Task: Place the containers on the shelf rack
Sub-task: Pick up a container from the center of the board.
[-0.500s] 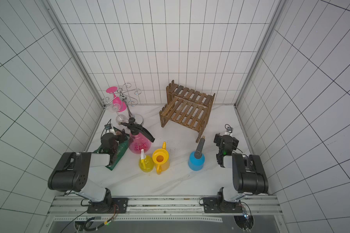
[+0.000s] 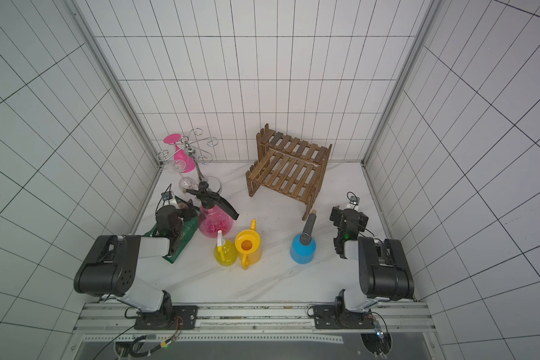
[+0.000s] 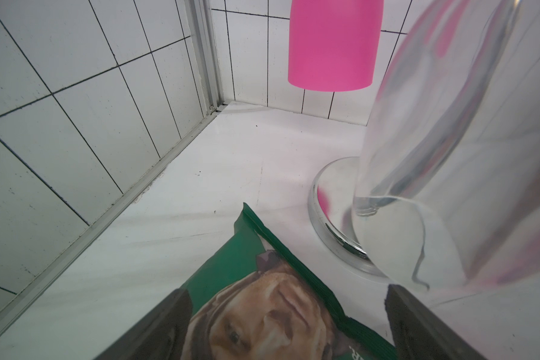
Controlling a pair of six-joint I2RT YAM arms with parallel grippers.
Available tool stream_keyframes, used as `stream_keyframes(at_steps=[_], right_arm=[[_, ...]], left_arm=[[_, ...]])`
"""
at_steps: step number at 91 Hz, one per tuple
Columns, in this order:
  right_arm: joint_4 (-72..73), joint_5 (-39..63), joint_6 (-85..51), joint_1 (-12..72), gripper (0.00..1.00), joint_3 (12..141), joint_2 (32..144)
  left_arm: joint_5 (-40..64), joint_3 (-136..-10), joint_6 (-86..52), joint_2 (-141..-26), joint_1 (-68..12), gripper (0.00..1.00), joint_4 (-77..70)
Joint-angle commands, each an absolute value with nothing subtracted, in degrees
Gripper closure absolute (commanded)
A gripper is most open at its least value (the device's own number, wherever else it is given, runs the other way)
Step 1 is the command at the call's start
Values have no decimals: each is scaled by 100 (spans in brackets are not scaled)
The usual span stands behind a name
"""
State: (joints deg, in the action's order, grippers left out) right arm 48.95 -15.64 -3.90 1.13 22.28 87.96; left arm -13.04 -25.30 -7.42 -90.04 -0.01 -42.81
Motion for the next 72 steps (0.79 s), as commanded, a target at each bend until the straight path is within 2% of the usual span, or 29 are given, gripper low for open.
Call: stream_keyframes(at_steps=[1,9,17,46,60,72], right_arm=[[4886,-1608,-428,115,1,2314,8771],[4879,-1659,-414,135,1,2290,8634],[4542,-1649,-400,149,1,2243,8214],[2659,-1383,-806,147,1,2157,5918],[1256,-1115,-1813,132,1,2270,4639],[747,-376,-2270,121,1,2183,3657]], left_arm=[[-1367,-2594,-686,-8906,2,2,-4341],[-2093,-2680,-869,-8668,-71,2,-3996],[-2312,-2839,-936,-8109,-63,2,-3146],[-2177,-2889,-1156,-6084,-293,2,-1316],[-2425,-2858,-2321,-4897,-592,2,-398],[-1829,-2731,-3083,-3936,-605,2,3]])
